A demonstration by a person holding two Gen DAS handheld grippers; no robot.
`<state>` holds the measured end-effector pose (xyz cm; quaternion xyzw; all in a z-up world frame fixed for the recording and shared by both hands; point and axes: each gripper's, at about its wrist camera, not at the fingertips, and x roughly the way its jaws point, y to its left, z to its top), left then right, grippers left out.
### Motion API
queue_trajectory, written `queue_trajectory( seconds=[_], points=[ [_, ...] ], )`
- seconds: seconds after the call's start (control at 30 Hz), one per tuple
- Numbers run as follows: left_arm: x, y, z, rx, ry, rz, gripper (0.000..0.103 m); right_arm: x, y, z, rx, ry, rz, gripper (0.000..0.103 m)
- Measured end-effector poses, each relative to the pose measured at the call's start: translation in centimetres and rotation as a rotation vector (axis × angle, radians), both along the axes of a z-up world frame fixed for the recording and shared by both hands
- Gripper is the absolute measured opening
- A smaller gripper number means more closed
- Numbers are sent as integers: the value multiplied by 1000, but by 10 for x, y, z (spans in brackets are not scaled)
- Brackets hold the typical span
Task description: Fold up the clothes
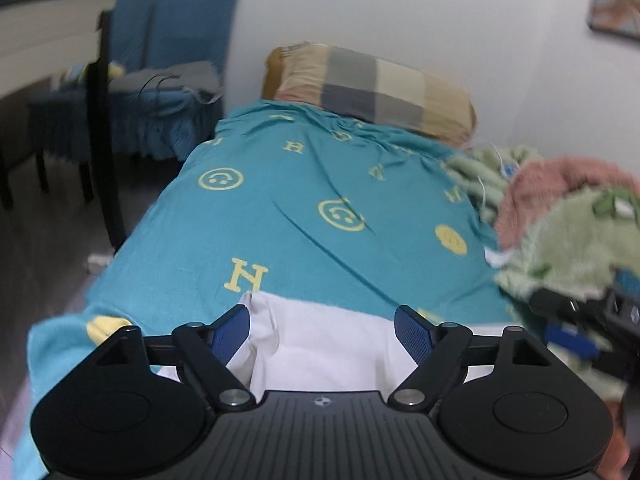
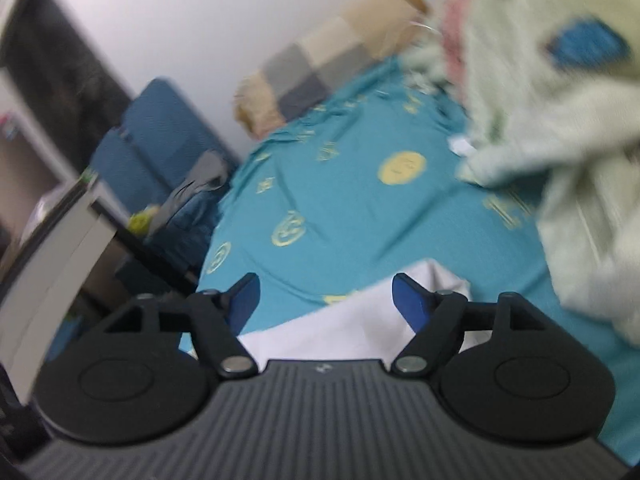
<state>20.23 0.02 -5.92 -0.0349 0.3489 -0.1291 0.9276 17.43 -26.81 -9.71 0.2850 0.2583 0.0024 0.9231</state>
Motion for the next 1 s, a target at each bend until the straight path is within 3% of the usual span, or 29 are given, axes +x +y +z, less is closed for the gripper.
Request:
queue_trajectory(
  seconds=[0.2,0.3,0.47,0.77,1.0],
  points=[
    [14,-13,-40,124,134,-13,81,23,11,-30,-124,161,49,75],
    [17,-11,-54,121,176,-16,81,26,17,-45,-158,213,73,74],
    [8,-1,-46,99,167,-15,80,13,26,-37,-180,189,77,74],
    [-63,9,2,130,51,-57,81,-50,43,2,-185,128,87,74],
    [-79,16,-2,169,85,-16,81,-79,52,1,-243,215,71,74]
  ],
)
